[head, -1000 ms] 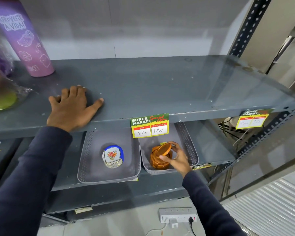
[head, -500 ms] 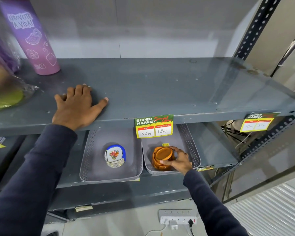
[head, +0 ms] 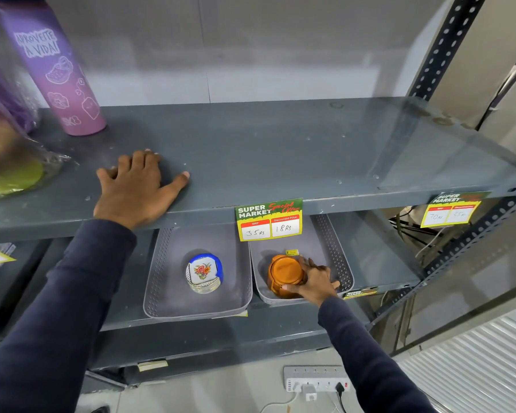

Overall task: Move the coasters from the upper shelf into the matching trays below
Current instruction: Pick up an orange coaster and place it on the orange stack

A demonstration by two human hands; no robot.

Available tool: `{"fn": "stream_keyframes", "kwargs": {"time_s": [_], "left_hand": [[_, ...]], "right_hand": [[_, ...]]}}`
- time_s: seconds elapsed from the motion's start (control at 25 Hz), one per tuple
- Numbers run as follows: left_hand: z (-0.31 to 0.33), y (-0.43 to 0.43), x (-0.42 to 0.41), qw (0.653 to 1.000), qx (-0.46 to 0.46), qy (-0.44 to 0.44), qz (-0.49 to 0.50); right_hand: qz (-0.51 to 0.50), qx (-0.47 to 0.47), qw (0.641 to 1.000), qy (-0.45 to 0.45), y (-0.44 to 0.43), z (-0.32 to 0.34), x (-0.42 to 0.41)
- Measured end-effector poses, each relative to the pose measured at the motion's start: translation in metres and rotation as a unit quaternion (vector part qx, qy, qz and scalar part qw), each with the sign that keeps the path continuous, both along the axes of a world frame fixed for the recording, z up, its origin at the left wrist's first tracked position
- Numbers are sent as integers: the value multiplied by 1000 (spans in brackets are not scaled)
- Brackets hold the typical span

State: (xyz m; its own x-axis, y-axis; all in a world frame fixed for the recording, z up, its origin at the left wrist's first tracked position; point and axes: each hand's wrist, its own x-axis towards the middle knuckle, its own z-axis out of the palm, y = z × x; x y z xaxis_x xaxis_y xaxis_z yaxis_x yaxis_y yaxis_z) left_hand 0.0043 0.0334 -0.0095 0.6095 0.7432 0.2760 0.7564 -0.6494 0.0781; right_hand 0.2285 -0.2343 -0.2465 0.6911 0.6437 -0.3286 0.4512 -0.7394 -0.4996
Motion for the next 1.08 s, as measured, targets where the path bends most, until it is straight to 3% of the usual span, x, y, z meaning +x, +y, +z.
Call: {"fn": "stream_keyframes", "kwargs": {"time_s": [0.2,0.48,0.92,1.0,1.08], "left_hand": [[0,-1,1,1000,3,2,2],[1,-4,2,1000,-4,14,12],[2,-5,2,1000,-6,7,14],[3,-5,3,1000,-3,7,16],[5,-6,3,1000,-4,10,18]], "right_hand": [[-1,-13,1000,12,3,-1,0],[85,-114,984,-111,45,4,-10],[103,-198,971,-91,74,18,-3],[109,-147,983,-33,91,31,-4],[122,-31,991,51,112,39,-24]]}}
